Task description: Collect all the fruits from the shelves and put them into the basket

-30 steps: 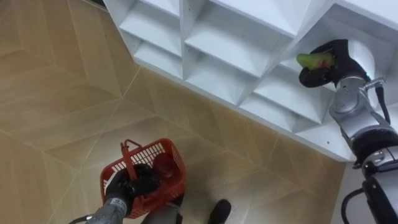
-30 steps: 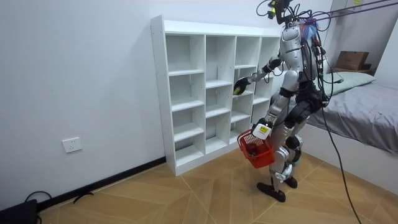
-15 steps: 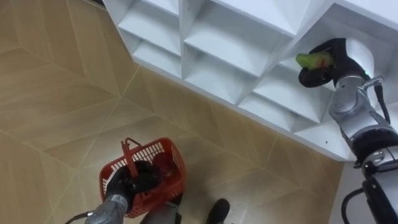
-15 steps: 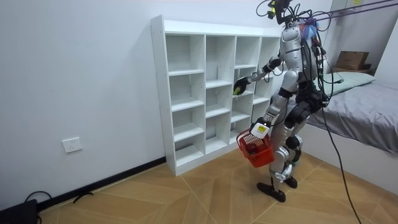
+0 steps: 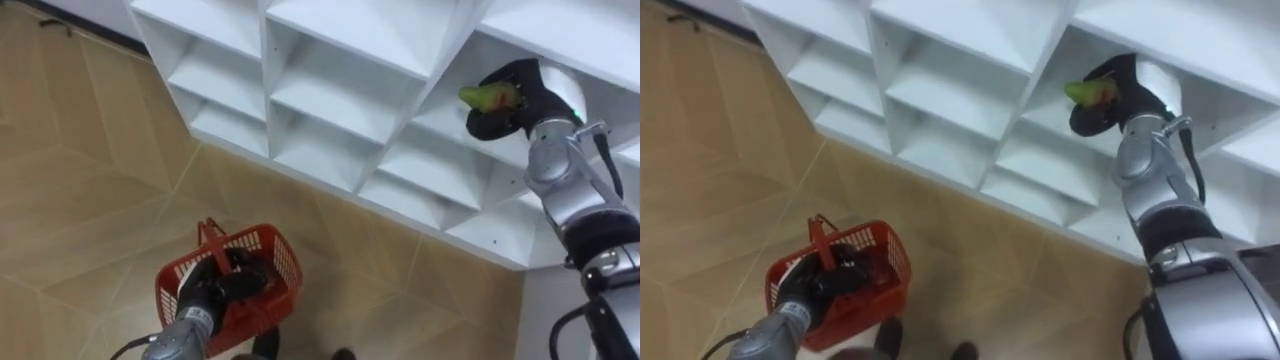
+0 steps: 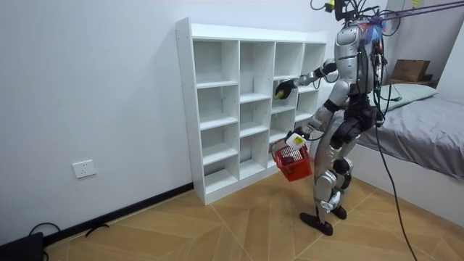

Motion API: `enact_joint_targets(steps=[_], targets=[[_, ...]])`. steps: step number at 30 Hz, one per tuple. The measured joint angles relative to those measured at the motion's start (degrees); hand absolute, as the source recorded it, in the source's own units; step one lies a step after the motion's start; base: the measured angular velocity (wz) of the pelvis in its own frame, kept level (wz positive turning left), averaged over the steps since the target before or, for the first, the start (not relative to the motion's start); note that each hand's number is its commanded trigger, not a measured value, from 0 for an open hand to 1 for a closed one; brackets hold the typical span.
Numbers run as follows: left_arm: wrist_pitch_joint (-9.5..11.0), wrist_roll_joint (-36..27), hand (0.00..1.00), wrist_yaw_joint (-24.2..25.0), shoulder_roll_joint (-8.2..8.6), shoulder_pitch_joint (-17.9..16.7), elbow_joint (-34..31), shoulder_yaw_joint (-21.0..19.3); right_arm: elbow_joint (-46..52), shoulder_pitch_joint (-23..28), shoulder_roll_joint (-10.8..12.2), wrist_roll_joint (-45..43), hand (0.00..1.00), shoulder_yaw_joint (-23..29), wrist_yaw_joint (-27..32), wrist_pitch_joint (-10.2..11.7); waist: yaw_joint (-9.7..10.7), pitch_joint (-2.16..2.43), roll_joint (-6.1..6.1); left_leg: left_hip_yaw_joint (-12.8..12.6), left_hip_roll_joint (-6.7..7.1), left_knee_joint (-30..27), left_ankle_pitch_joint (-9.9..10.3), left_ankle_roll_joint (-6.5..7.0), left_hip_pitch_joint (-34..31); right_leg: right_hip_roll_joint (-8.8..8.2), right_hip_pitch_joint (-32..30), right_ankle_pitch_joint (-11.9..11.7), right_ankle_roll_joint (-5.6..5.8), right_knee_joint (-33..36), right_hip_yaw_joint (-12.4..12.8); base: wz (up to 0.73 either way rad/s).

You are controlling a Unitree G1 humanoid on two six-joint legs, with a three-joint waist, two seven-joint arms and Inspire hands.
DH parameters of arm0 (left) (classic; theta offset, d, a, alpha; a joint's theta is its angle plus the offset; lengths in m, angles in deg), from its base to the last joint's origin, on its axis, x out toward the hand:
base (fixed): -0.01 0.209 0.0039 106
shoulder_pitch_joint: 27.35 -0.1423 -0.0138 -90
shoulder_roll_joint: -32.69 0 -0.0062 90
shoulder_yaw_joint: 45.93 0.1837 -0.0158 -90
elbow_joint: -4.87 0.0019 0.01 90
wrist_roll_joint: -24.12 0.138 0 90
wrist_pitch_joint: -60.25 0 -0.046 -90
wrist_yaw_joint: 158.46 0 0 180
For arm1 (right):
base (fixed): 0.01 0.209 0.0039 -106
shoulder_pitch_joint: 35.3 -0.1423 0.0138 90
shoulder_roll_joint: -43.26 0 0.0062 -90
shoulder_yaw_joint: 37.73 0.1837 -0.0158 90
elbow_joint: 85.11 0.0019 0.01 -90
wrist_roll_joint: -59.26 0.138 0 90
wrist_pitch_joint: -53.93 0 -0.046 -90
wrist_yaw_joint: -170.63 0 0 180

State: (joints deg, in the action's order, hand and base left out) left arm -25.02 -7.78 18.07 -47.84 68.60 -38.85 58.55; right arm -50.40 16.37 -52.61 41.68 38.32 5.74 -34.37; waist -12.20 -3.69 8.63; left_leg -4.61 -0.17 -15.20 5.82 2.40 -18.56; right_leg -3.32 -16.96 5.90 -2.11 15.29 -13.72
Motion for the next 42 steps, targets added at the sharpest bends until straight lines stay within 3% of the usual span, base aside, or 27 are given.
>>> enact_joint_targets(steps=[1, 3, 8, 13, 21, 26, 42], targets=[[-0.19, -0.02, 1.0, -0.41, 0.3, -0.34, -1.08, -0.01, 1.43, 1.61, 0.23, -0.05, 1.0, 0.0, -0.36, 0.08, 0.68, 0.63, -0.05, -0.02, 0.0, 0.36, -0.02, -0.02, 0.82, 0.07, 0.73, -0.03, 0.02, -0.38, 0.03, -0.04], [-0.27, 0.02, 1.0, -0.76, 0.56, -1.7, -4.23, -0.01, 2.86, 3.35, 0.66, -0.23, 1.0, 0.06, -1.82, -0.23, 1.39, 0.91, 0.04, -0.28, -0.04, 1.01, -0.04, -0.05, 2.66, 0.14, 2.23, -0.02, 0.04, -0.63, 0.35, -0.07], [-0.35, 0.03, 1.0, -1.23, 0.93, -3.36, -7.7, 0.65, 15.54, 10.99, 3.67, 0.4, 1.0, 0.09, -2.17, -0.45, 5.61, 2.6, -0.04, -0.66, 0.02, 3.52, -0.08, -0.33, 8.95, 0.52, 7.93, 0.16, 0.2, -2.35, 0.93, -0.07], [-0.73, -0.27, 1.0, -1.17, 1.32, -3.59, -8.42, 2.68, 16.77, 11.63, 4.38, -0.05, 1.0, 0.09, -2.22, -0.47, 6.52, 3.13, -0.05, -0.82, -0.03, 4.56, 0.0, -0.56, 12.67, 0.86, 11.72, 0.2, 0.29, -3.66, 1.12, -0.01], [-2.42, -2.36, 1.0, -1.15, 1.5, -4.77, -12.7, 2.76, 25.05, 19.28, 6.91, -1.96, 1.0, 0.07, -4.08, -0.51, 7.77, 3.11, -0.34, -0.88, 0.02, 5.69, 0.07, -0.61, 15.48, 0.92, 14.6, 0.23, 0.44, -4.74, 1.01, 0.0], [-2.45, -2.23, 1.0, -0.99, 1.2, -4.75, -12.83, 2.46, 29.03, 24.25, 7.1, -3.12, 1.0, 0.0, -6.68, -0.7, 8.4, 2.91, -1.6, -0.76, 0.16, 5.77, 0.31, -0.51, 15.7, 0.86, 14.88, 0.48, 0.74, -4.79, 1.12, 0.0], [-2.97, -1.6, 1.0, -0.92, 1.32, -6.29, -15.69, 3.85, 31.89, 28.39, 9.33, -2.98, 1.0, -2.9, -10.33, -1.12, 8.13, 2.88, -2.86, -0.61, 0.21, 6.64, 0.6, -0.73, 16.74, 1.39, 16.01, 0.98, 0.8, -5.57, 0.99, 0.01]])
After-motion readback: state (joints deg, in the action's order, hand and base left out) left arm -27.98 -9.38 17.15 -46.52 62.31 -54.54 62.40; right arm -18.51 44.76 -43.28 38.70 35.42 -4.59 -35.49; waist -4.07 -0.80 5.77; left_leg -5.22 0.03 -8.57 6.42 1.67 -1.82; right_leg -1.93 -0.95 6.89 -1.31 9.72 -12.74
